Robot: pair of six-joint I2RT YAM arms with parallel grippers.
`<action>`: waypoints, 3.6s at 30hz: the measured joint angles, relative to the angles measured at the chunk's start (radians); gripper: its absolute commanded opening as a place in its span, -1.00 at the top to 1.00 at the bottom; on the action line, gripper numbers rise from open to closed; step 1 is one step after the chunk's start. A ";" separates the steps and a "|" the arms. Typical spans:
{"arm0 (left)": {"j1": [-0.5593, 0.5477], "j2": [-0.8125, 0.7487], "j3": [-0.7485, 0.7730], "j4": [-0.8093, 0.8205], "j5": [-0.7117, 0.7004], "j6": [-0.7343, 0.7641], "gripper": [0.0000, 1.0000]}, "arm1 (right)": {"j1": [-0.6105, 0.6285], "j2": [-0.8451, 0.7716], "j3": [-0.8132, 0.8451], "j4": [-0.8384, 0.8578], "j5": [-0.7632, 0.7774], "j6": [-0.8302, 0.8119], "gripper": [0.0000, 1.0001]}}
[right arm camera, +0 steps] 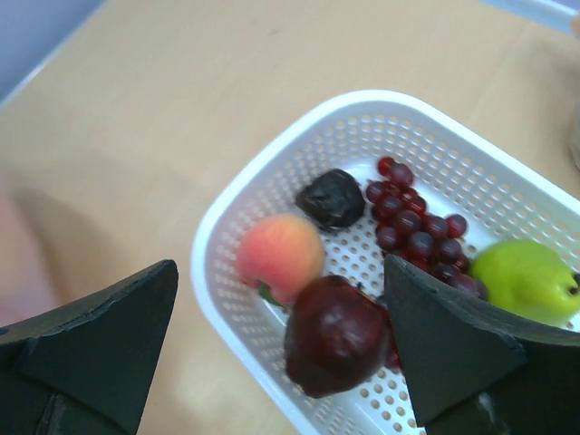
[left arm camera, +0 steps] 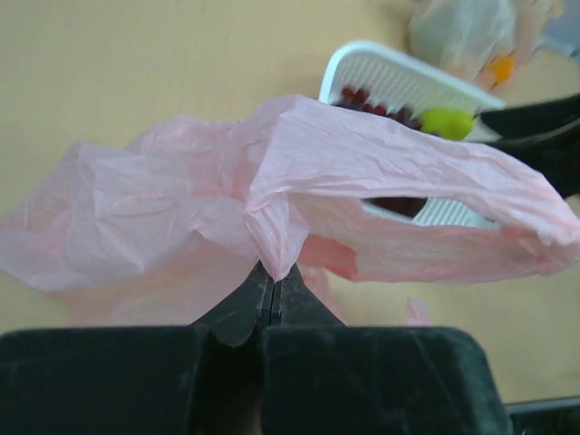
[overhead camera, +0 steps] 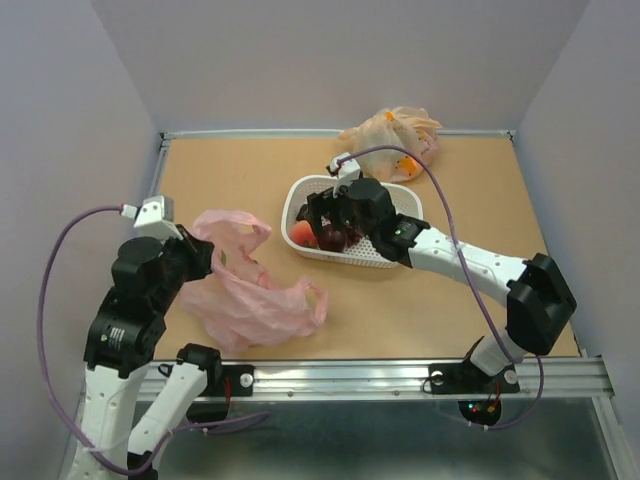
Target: Untie the knot of the plastic bag and take out the fruit
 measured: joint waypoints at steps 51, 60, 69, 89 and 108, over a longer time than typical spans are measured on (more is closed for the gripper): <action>0.000 -0.025 -0.244 -0.130 0.125 -0.184 1.00 | 0.269 0.381 0.059 0.391 -0.439 0.232 -0.92; 0.000 -0.025 -0.249 -0.114 0.110 -0.182 1.00 | 0.275 0.500 0.186 0.335 -0.428 0.178 -1.00; 0.000 -0.024 -0.263 -0.101 0.124 -0.172 1.00 | 0.289 0.637 0.282 0.282 -0.401 0.143 -0.63; 0.000 -0.009 -0.275 -0.111 -0.046 -0.170 1.00 | 0.289 0.465 0.169 0.246 -0.392 0.132 0.99; 0.000 0.020 -0.275 -0.099 -0.159 -0.153 1.00 | 0.271 0.008 0.015 0.227 -0.150 0.037 0.99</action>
